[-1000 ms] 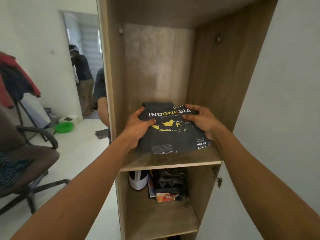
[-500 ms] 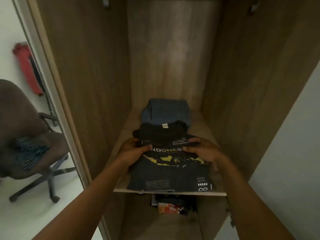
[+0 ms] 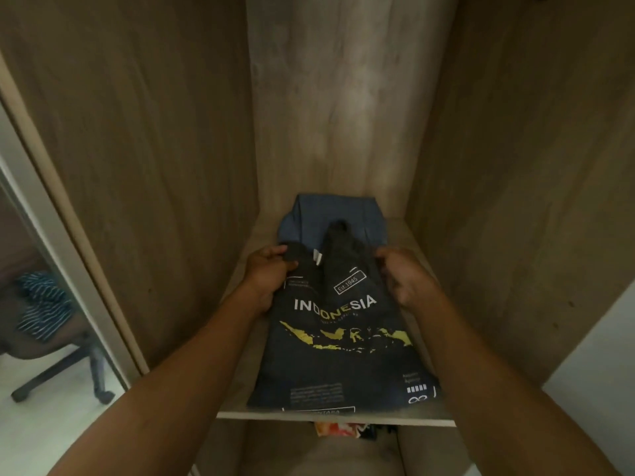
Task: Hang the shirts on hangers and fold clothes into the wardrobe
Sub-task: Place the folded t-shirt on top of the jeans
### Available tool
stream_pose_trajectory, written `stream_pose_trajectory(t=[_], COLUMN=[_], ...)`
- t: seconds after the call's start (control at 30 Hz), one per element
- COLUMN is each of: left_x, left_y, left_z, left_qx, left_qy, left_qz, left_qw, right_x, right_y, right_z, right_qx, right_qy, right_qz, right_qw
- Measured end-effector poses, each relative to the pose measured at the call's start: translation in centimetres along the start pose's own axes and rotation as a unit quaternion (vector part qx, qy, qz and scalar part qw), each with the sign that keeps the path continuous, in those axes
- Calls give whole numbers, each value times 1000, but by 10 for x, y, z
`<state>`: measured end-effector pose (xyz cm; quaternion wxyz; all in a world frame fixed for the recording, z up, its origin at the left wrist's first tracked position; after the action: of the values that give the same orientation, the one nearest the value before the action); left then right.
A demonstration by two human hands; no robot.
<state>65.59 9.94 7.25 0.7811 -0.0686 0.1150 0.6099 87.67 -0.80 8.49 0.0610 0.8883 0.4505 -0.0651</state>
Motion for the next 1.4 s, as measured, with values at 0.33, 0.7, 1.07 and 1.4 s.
stream_pose_trajectory(t=[0.33,0.7,1.07,1.4], left_x=[22,25,-2,-114], left_y=[-7,-12,-12,-18], left_z=[-7,3,29,-58], left_qx=[48,-58,384,581], left_qy=[23,13,-229,-243], left_qz=[6,2,112,-75], left_qw=[999,998,887,773], right_x=[7,15,-1,-132], right_y=[-12,7,10,-21], right_z=[-12,-5,-4,60], right_qx=[-226,-159,-374,-523], right_qy=[109,106,143,193], right_qz=[110,110,108,-68], right_qw=[962,975,910,828])
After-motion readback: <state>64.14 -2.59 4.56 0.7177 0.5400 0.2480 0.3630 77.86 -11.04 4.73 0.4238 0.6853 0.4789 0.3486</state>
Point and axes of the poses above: each hand's wrist, its own x-axis towards the middle knuckle, its own y-axis out of the back of the hand, z = x × y, the point moved 5 cm from there along x, towards the middle knuckle, and after that the axes turned 4 degrees about y, right-handed, at the moved point
